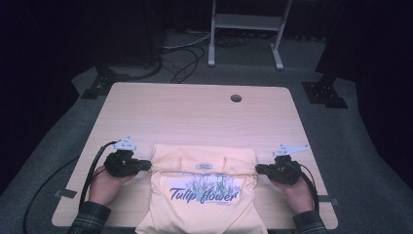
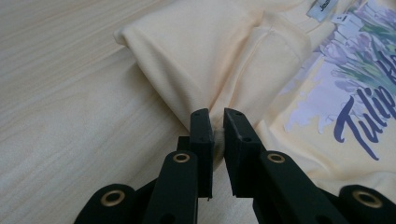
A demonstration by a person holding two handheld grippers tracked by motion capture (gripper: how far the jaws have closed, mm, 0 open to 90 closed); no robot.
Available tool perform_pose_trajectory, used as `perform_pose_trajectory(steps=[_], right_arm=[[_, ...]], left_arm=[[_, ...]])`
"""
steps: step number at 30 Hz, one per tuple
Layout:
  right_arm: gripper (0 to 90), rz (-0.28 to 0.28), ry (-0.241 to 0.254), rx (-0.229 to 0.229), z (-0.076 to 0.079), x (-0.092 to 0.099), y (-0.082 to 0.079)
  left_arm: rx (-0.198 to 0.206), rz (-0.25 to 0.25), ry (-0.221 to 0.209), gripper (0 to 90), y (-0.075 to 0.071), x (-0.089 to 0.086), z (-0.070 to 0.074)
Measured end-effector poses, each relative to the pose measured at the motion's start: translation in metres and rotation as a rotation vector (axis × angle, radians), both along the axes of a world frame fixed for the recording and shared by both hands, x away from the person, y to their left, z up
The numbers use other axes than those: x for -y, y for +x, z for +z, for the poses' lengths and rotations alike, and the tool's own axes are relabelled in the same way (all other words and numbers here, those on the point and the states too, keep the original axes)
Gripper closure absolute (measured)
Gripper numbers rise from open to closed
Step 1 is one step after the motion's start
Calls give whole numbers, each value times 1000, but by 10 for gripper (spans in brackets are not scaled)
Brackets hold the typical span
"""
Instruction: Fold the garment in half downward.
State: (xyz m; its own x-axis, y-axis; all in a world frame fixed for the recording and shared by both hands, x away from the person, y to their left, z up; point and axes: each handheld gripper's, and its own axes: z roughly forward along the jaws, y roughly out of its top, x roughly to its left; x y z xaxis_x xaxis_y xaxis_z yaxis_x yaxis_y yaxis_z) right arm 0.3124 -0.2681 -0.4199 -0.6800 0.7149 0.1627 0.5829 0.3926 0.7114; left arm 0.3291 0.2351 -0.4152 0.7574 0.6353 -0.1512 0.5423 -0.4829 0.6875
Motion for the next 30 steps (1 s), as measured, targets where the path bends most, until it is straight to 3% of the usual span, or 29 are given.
perform_pose_trajectory(steps=[5, 18, 25, 30], right_arm=[[853, 3, -39, -11, -4, -4, 3], [853, -6, -71, 0, -6, -6, 11], [853, -21, -75, -11, -5, -9, 24], [853, -32, -47, -32, -6, -7, 38]], left_arm=[[-5, -5, 20, 825, 2, 3, -4], [-47, 16, -18, 822, 16, 0, -7], [-35, 35, -8, 822, 26, 2, -7], [-9, 55, 8, 822, 38, 7, -7]])
